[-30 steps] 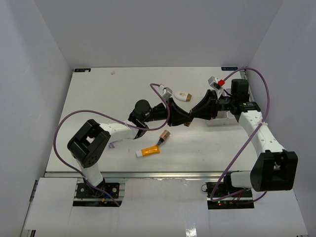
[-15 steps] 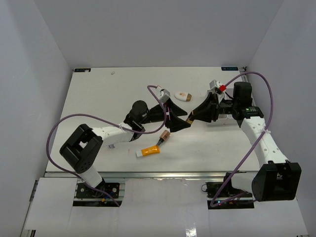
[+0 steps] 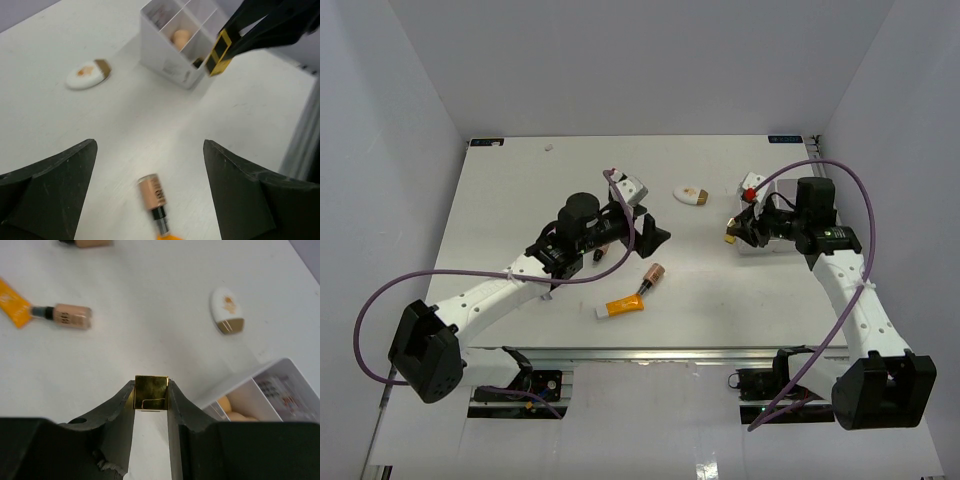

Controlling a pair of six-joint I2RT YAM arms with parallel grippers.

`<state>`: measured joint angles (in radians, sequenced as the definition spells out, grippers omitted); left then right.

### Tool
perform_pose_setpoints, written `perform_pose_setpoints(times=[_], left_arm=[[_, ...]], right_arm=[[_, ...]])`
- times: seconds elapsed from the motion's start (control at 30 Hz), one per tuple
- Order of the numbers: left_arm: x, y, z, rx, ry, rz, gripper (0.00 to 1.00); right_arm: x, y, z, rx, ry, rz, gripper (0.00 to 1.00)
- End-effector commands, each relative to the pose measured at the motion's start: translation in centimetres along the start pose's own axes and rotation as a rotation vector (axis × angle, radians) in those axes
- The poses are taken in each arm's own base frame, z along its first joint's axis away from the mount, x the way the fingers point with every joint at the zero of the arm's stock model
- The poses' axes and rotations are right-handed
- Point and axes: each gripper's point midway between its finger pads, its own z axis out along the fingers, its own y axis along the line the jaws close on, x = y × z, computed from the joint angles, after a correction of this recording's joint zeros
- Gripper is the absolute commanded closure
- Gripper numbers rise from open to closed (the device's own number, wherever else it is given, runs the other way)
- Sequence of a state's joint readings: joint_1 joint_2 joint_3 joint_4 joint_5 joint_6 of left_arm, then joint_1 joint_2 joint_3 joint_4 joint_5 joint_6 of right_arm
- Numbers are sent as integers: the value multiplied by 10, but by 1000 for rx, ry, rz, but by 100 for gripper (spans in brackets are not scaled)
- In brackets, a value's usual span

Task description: Organize the makeup

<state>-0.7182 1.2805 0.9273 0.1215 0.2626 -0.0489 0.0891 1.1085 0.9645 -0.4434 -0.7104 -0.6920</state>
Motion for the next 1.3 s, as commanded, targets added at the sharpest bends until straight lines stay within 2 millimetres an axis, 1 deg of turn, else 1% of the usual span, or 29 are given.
perform_pose_setpoints(times=[0.0, 0.1, 0.2, 0.43, 0.6, 0.77, 0.83, 0.93, 1.03, 1.07, 1.17, 1.27], left_arm=[[64, 39, -31, -193, 269, 108, 2], [75, 32, -33, -154, 288, 105, 2], [76, 30, -32, -140, 299, 102, 2], [77, 29, -33, -134, 302, 99, 2], [78, 29, -32, -133, 305, 95, 2], [78, 29, -33, -136, 305, 95, 2], [79, 30, -33, -137, 307, 96, 2], [78, 30, -33, -140, 306, 98, 2], [79, 30, -33, -138, 307, 98, 2], [79, 30, -33, -138, 307, 97, 2], [79, 29, -33, -133, 307, 97, 2], [80, 28, -33, -130, 313, 94, 2]], right_arm=[[41, -56, -22, 288, 250, -157, 92], [51, -72, -26, 343, 323, -196, 92], [61, -86, -28, 378, 386, -235, 92], [85, -97, -20, 379, 484, -288, 92], [89, -105, -10, 374, 508, -317, 92], [97, -105, 2, 359, 551, -348, 91], [102, -105, 5, 361, 580, -364, 86], [109, -100, 11, 343, 603, -370, 77], [112, -98, 12, 338, 611, -367, 59], [112, -96, 12, 339, 611, -367, 55], [109, -94, 10, 343, 601, -369, 46], [103, -92, 7, 353, 581, -361, 40]])
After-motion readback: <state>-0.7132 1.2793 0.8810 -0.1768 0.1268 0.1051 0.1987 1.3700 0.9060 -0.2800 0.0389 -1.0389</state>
